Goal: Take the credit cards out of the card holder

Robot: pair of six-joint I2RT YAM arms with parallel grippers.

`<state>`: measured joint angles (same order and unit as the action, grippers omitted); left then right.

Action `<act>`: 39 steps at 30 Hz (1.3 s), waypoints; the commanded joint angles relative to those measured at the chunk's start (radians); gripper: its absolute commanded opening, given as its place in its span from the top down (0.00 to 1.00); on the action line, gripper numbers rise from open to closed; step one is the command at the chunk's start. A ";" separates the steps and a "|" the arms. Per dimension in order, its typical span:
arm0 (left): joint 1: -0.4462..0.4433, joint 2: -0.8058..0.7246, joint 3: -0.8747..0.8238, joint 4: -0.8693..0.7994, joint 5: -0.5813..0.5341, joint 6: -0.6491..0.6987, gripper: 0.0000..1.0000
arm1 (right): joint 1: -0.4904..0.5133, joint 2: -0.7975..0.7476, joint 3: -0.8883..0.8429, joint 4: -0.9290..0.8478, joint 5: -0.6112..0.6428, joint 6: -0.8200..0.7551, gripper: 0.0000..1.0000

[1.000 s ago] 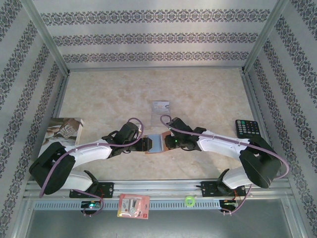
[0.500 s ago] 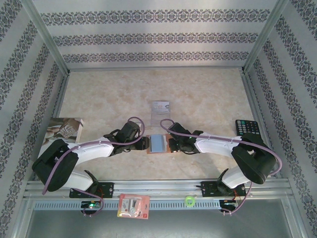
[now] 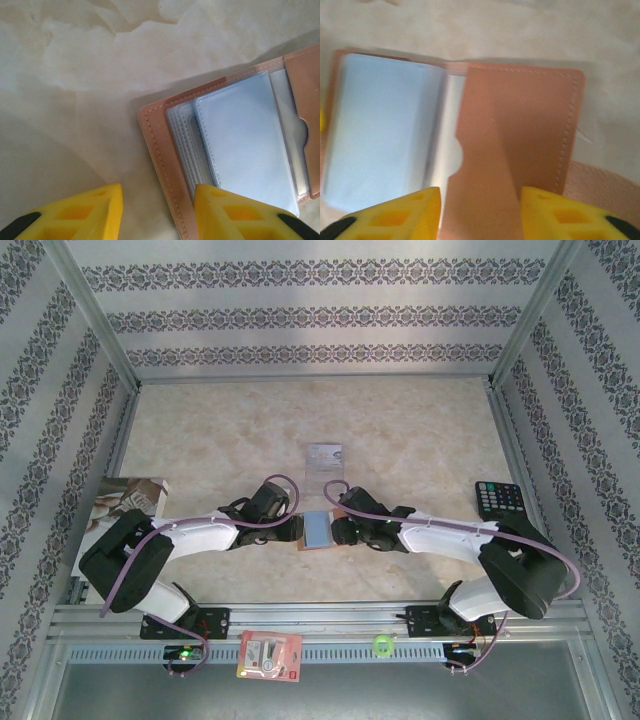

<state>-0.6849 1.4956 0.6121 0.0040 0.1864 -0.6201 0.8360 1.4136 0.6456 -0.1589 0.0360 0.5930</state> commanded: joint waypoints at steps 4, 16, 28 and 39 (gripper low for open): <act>0.008 0.032 0.011 -0.006 0.005 0.018 0.57 | 0.046 0.005 0.056 0.038 -0.036 -0.088 0.43; 0.012 0.005 -0.002 -0.017 -0.006 0.010 0.57 | 0.107 0.199 0.163 0.033 -0.034 -0.128 0.21; 0.034 -0.088 -0.032 -0.068 -0.036 0.019 0.57 | 0.121 0.250 0.179 0.027 -0.011 -0.120 0.11; 0.036 -0.091 -0.037 -0.046 -0.006 0.011 0.57 | 0.121 0.251 0.150 0.057 -0.005 -0.094 0.20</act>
<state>-0.6590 1.4239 0.5835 -0.0341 0.1646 -0.6159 0.9470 1.6451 0.8097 -0.1246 0.0299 0.4808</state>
